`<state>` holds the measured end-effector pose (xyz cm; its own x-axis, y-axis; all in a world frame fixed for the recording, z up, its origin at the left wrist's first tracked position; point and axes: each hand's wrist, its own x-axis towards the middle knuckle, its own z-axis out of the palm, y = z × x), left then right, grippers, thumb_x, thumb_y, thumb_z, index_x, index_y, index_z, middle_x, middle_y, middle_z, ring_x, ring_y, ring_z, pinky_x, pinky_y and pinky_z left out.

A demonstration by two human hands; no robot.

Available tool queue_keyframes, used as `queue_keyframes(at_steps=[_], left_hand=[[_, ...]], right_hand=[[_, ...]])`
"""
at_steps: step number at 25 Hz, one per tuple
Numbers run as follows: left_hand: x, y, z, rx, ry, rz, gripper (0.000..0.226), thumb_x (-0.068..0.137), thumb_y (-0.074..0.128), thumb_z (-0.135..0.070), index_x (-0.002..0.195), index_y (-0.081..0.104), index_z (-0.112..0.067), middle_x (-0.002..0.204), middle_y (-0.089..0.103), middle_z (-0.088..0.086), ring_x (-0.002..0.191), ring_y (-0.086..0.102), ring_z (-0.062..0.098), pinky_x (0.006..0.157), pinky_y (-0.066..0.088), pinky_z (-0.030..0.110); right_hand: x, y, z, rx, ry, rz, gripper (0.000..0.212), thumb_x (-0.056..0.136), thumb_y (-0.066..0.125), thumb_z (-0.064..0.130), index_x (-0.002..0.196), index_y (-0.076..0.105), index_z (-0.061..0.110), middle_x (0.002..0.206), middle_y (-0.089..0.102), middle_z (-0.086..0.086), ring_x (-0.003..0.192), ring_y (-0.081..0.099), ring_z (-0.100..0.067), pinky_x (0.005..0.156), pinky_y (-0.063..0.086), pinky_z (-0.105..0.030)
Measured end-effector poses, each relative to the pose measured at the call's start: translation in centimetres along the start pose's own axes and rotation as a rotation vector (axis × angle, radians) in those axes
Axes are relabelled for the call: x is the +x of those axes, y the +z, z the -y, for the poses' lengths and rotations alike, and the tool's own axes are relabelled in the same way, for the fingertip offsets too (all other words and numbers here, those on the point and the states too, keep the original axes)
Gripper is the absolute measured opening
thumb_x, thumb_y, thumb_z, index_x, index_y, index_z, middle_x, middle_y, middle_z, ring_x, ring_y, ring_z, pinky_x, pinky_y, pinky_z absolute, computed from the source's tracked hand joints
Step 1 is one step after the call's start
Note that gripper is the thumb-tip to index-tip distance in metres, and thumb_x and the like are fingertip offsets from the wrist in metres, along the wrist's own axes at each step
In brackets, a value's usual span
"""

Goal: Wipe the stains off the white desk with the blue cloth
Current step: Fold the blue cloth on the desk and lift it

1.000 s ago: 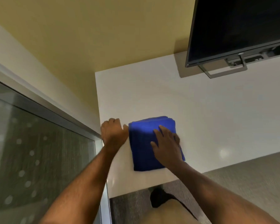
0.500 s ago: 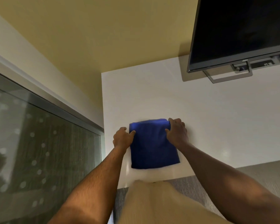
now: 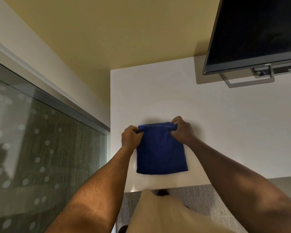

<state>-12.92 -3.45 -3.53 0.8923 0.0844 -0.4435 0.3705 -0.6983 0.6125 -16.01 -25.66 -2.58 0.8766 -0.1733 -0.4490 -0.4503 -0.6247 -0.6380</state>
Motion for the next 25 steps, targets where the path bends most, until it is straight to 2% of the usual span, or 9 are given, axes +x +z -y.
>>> queue_keyframes(at_steps=[3, 6, 8, 10, 13, 17, 21, 23, 25], left_hand=[[-0.3, -1.3, -0.3, -0.054, 0.002, -0.006, 0.014, 0.088, 0.067, -0.019, 0.099, 0.062, -0.014, 0.098, 0.068, 0.007, 0.088, 0.064, 0.022, 0.082, 0.057, 0.036], [-0.5, -3.5, -1.2, -0.140, 0.042, -0.016, 0.008, 0.087, 0.068, -0.017, 0.093, 0.063, -0.014, 0.094, 0.069, 0.007, 0.088, 0.066, 0.024, 0.082, 0.058, 0.041], [-0.5, -5.4, -2.3, -0.202, 0.086, -0.040, 0.005, 0.088, 0.067, -0.017, 0.087, 0.063, -0.014, 0.091, 0.069, 0.011, 0.085, 0.066, 0.029, 0.079, 0.059, 0.045], [-0.2, -7.5, -3.6, -0.288, 0.126, -0.075, 0.011, 0.089, 0.065, -0.016, 0.079, 0.062, -0.017, 0.086, 0.069, 0.013, 0.082, 0.066, 0.034, 0.073, 0.060, 0.046], [0.8, -10.3, -5.6, -0.438, 0.116, -0.141, 0.011, 0.088, 0.067, -0.017, 0.079, 0.060, -0.019, 0.077, 0.065, 0.009, 0.075, 0.065, 0.029, 0.065, 0.060, 0.039], [4.7, -13.4, -7.7, -0.499, 0.068, -0.230, 0.011, 0.083, 0.071, -0.019, 0.087, 0.061, -0.017, 0.082, 0.064, 0.009, 0.074, 0.065, 0.024, 0.062, 0.059, 0.035], [10.8, -15.6, -9.3, -0.480, 0.014, -0.242, 0.013, 0.082, 0.072, -0.019, 0.081, 0.060, -0.022, 0.082, 0.067, 0.005, 0.074, 0.067, 0.020, 0.053, 0.051, 0.026], [14.8, -16.0, -10.2, -0.449, 0.000, -0.233, 0.014, 0.081, 0.071, -0.015, 0.077, 0.059, -0.020, 0.082, 0.068, 0.006, 0.072, 0.066, 0.019, 0.053, 0.053, 0.025], [19.0, -15.8, -10.9, -0.432, -0.037, -0.234, 0.015, 0.081, 0.069, -0.008, 0.075, 0.059, -0.017, 0.087, 0.068, 0.010, 0.077, 0.067, 0.023, 0.064, 0.060, 0.032]], right_hand=[[0.2, -0.3, 0.8, 0.009, 0.000, -0.054, 0.036, 0.080, 0.063, 0.013, 0.114, 0.059, 0.019, 0.097, 0.060, 0.003, 0.082, 0.053, -0.014, 0.063, 0.039, -0.020], [0.5, -1.6, 2.3, -0.012, -0.078, -0.088, 0.019, 0.080, 0.064, 0.014, 0.097, 0.067, 0.020, 0.090, 0.067, 0.002, 0.076, 0.054, -0.011, 0.057, 0.033, -0.012], [0.9, -2.7, 4.2, -0.030, -0.162, -0.126, 0.009, 0.081, 0.063, 0.016, 0.085, 0.064, 0.025, 0.080, 0.065, 0.007, 0.071, 0.055, -0.005, 0.056, 0.029, -0.007], [1.4, -3.7, 6.6, -0.034, -0.274, -0.199, 0.014, 0.081, 0.064, 0.016, 0.075, 0.058, 0.027, 0.072, 0.061, 0.011, 0.064, 0.052, 0.000, 0.052, 0.032, -0.006], [2.8, -5.0, 10.1, 0.059, -0.443, -0.315, 0.013, 0.078, 0.067, 0.009, 0.075, 0.060, 0.020, 0.072, 0.059, 0.010, 0.064, 0.051, 0.000, 0.060, 0.036, -0.001], [7.0, -6.6, 14.9, 0.216, -0.404, -0.272, 0.011, 0.076, 0.065, 0.011, 0.078, 0.064, 0.021, 0.075, 0.062, 0.012, 0.069, 0.056, -0.002, 0.058, 0.036, 0.000], [12.7, -6.8, 18.3, 0.197, -0.398, -0.227, 0.009, 0.078, 0.068, 0.015, 0.083, 0.064, 0.022, 0.074, 0.062, 0.015, 0.067, 0.056, 0.000, 0.053, 0.037, 0.000], [16.3, -6.4, 19.5, 0.156, -0.345, -0.214, 0.010, 0.079, 0.068, 0.015, 0.084, 0.063, 0.023, 0.076, 0.063, 0.013, 0.069, 0.057, -0.003, 0.055, 0.037, -0.006], [19.9, -5.6, 20.2, 0.101, -0.308, -0.217, 0.012, 0.080, 0.066, 0.012, 0.089, 0.065, 0.020, 0.085, 0.067, 0.004, 0.076, 0.061, -0.014, 0.062, 0.041, -0.019]])
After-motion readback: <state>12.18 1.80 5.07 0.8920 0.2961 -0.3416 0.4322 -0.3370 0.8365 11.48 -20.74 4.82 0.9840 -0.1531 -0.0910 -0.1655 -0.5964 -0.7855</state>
